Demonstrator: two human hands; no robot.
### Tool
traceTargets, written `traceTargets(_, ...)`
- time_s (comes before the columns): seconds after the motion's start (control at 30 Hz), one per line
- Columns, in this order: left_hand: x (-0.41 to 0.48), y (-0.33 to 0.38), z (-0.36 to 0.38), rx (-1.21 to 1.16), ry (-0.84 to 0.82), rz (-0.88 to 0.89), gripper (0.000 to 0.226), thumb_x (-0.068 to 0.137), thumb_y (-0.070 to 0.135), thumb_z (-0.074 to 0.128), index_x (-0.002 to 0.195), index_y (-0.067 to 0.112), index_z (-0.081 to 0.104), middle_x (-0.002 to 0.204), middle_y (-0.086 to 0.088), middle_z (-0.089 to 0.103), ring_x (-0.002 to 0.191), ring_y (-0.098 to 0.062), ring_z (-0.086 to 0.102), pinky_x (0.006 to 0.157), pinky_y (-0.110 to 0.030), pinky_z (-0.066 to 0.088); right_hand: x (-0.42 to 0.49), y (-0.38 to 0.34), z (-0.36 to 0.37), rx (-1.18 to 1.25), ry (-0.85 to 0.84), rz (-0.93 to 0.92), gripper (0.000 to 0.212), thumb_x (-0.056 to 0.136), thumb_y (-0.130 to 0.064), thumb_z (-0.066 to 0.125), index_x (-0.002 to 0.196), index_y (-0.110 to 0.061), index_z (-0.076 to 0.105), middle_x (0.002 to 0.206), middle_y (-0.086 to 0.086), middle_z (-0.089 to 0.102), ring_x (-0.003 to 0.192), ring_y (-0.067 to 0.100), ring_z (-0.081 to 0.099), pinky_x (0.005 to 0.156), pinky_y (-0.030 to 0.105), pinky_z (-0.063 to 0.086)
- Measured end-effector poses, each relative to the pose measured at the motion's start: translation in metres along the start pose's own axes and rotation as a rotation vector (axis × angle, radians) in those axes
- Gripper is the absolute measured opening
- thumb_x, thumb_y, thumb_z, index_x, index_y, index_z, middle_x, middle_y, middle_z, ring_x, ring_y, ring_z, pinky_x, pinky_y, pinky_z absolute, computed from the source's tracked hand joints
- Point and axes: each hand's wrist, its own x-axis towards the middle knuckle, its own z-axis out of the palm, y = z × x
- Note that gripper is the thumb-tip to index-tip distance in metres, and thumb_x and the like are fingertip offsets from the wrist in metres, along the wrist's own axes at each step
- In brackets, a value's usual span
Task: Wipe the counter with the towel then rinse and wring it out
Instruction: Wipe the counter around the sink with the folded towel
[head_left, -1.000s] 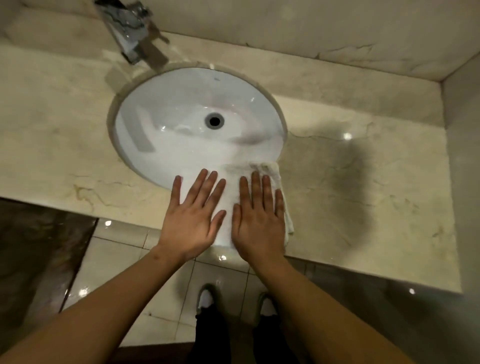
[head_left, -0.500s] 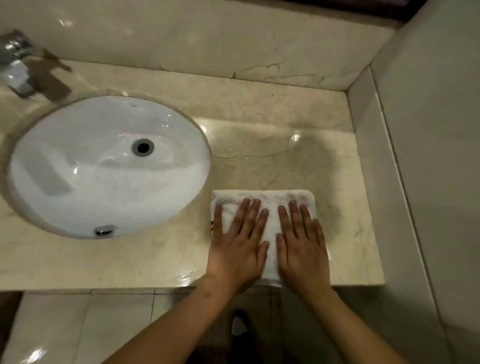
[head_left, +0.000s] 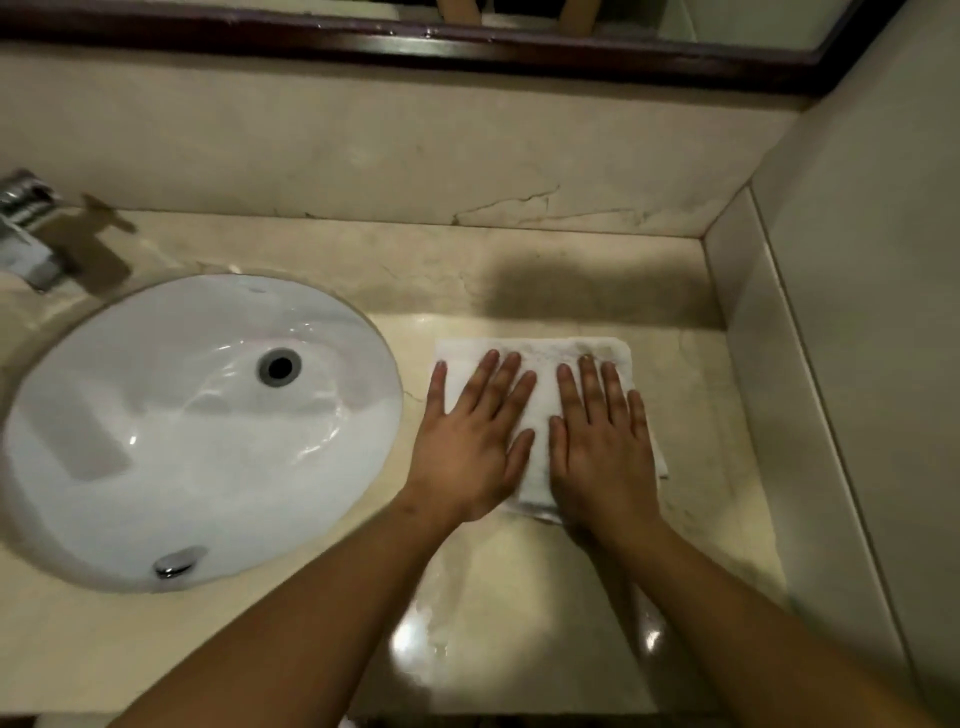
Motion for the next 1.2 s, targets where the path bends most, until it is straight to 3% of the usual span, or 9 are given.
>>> traceTargets(0.13, 0.042, -0.032, -0.011, -0.002, -0.005, 0.017, 0.069, 0.103, 0.056, 0.000, 0.165, 0.028, -0.008, 0.174, 0.004, -0.016, 0.159, -0.015, -0.020, 0.125, -0.060, -0.008, 0.051, -0.012, -0.002, 0.026, 0.025, 0.011, 0.066, 0.105, -0.042, 0.015, 0.167, -0.020, 0.014, 0.175, 0.008, 0.010, 0.162, 0.024, 0.008, 0.130, 0.050, 0.012)
traceTargets(0.43, 0.131, -0.088, -0.013, -0.024, 0.114, 0.108, 0.068, 0.104, 0.057, 0.018, 0.166, 0.030, 0.010, 0.175, 0.003, 0.004, 0.162, -0.017, -0.004, 0.127, -0.060, -0.002, 0.142, -0.024, -0.006, 0.009, 0.006, 0.086, 0.068, 0.103, -0.048, 0.010, 0.167, -0.026, 0.009, 0.176, 0.000, 0.001, 0.162, 0.021, -0.001, 0.131, 0.050, 0.007)
traceTargets(0.53, 0.142, -0.090, -0.013, -0.023, 0.142, 0.104, 0.068, 0.103, 0.056, 0.020, 0.165, 0.031, 0.017, 0.175, 0.003, 0.011, 0.162, -0.016, 0.003, 0.127, -0.060, 0.001, 0.154, -0.023, -0.009, -0.007, 0.010, 0.097, 0.069, 0.102, -0.047, 0.016, 0.167, -0.026, 0.012, 0.176, 0.002, 0.007, 0.162, 0.024, 0.004, 0.130, 0.052, 0.012)
traceTargets(0.77, 0.148, -0.080, -0.027, -0.105, 0.029, 0.029, 0.077, 0.092, 0.057, 0.009, 0.165, 0.034, 0.006, 0.176, 0.008, -0.002, 0.161, -0.012, -0.011, 0.125, -0.061, -0.011, 0.155, -0.021, -0.015, 0.018, -0.002, 0.089, 0.067, 0.103, -0.048, 0.021, 0.167, -0.033, 0.009, 0.176, 0.001, 0.008, 0.162, 0.022, 0.004, 0.130, 0.050, 0.009)
traceTargets(0.97, 0.146, -0.070, -0.019, 0.034, 0.029, -0.021, 0.072, 0.096, 0.060, -0.011, 0.163, 0.035, -0.013, 0.173, 0.008, -0.017, 0.158, -0.014, -0.021, 0.124, -0.063, -0.011, 0.153, -0.019, -0.014, 0.079, 0.026, 0.101, 0.064, 0.105, -0.045, 0.024, 0.167, -0.031, 0.015, 0.176, -0.001, 0.009, 0.162, 0.020, 0.004, 0.130, 0.050, 0.010)
traceTargets(1.1, 0.148, -0.061, -0.019, 0.027, 0.071, -0.007, 0.070, 0.102, 0.060, -0.005, 0.166, 0.033, -0.002, 0.175, 0.004, -0.006, 0.160, -0.018, -0.014, 0.124, -0.064, -0.008, 0.151, -0.007, -0.016, 0.108, 0.020, 0.071, 0.062, 0.108, -0.045, 0.022, 0.167, -0.031, 0.010, 0.176, -0.004, 0.003, 0.162, 0.018, -0.002, 0.131, 0.048, 0.004)
traceTargets(1.2, 0.153, -0.038, -0.019, 0.014, 0.039, -0.022, 0.069, 0.100, 0.060, -0.008, 0.165, 0.035, -0.007, 0.175, 0.004, -0.013, 0.159, -0.018, -0.021, 0.123, -0.064, -0.010, 0.148, 0.016, -0.018, 0.087, 0.010, 0.048, 0.061, 0.109, -0.045, 0.021, 0.167, -0.031, 0.008, 0.176, -0.004, 0.001, 0.162, 0.017, -0.003, 0.131, 0.047, 0.005)
